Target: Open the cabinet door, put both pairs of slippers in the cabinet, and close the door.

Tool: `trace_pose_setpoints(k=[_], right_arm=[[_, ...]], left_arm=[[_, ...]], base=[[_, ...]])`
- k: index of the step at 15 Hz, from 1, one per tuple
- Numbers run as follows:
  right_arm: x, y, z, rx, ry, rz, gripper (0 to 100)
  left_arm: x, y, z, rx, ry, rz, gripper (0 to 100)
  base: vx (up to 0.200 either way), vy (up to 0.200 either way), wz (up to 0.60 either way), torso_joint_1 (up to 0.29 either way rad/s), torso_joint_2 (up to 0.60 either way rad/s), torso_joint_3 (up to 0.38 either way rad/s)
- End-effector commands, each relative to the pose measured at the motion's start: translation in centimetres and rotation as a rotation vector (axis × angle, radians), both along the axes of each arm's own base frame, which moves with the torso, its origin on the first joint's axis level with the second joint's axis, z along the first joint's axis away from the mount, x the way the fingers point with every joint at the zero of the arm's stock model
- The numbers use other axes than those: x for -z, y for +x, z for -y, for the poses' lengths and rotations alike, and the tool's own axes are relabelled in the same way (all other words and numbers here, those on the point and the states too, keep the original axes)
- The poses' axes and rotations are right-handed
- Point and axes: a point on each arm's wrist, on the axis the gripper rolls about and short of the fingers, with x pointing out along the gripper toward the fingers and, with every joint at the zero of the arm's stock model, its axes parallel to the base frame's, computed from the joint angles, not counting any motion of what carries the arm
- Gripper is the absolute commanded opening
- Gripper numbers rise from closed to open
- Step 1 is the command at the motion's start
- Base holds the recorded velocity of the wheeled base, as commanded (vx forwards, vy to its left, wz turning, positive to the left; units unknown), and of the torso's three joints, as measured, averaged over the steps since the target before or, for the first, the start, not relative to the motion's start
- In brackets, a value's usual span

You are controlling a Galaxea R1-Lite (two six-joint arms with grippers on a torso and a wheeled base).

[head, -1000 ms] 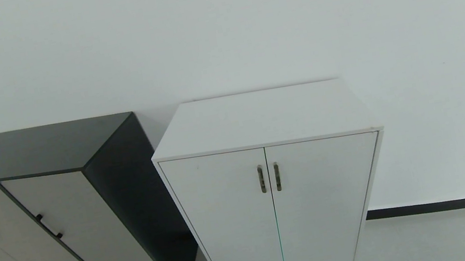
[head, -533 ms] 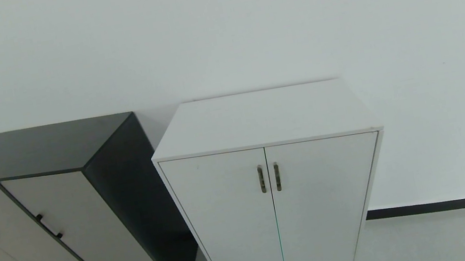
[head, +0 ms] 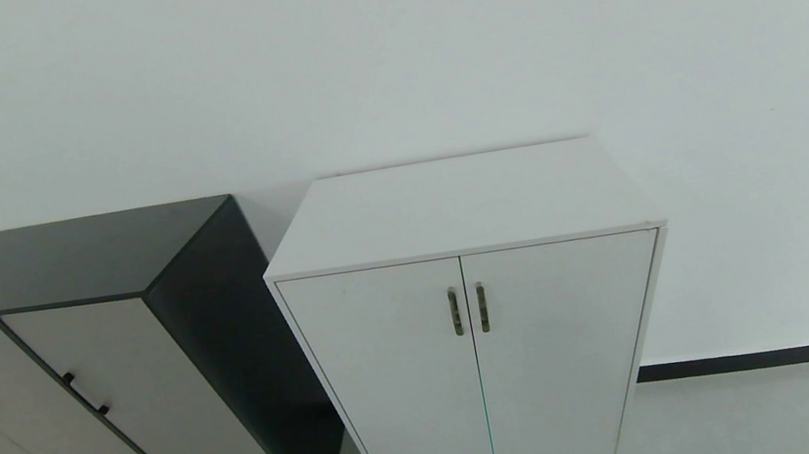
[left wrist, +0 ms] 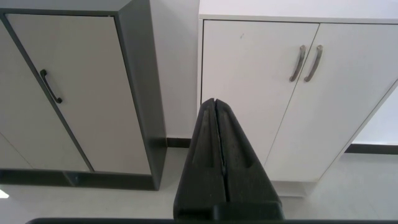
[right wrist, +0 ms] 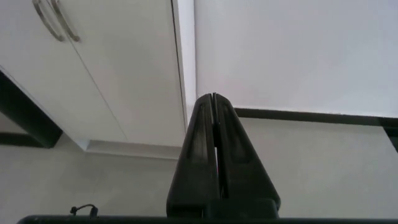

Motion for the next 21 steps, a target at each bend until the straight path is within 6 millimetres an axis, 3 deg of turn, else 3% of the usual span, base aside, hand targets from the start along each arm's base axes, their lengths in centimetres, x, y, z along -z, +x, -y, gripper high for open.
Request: trace_pose_setpoints(k=[1, 5, 21], right_arm=[[0.08, -0.51, -0.02, 0.026, 0.001, 0.065, 0], [0.27, -1.28, -0.04, 0.042, 0.003, 0.165, 0], [0.28, -1.29, -0.04, 0.043, 0.011, 0.167, 0]], left_arm=[[-0.01, 0.01, 0.00, 0.000, -0.002, -0.001, 0], [-0.01, 0.01, 0.00, 0.000, -0.002, -0.001, 0], [-0.01, 0.01, 0.00, -0.002, 0.001, -0.001, 0]], base=[[0.000, 0.000, 0.00, 0.000, 0.00, 0.000], [0.000, 0.000, 0.00, 0.000, 0.00, 0.000], [0.000, 0.000, 0.00, 0.000, 0.00, 0.000]])
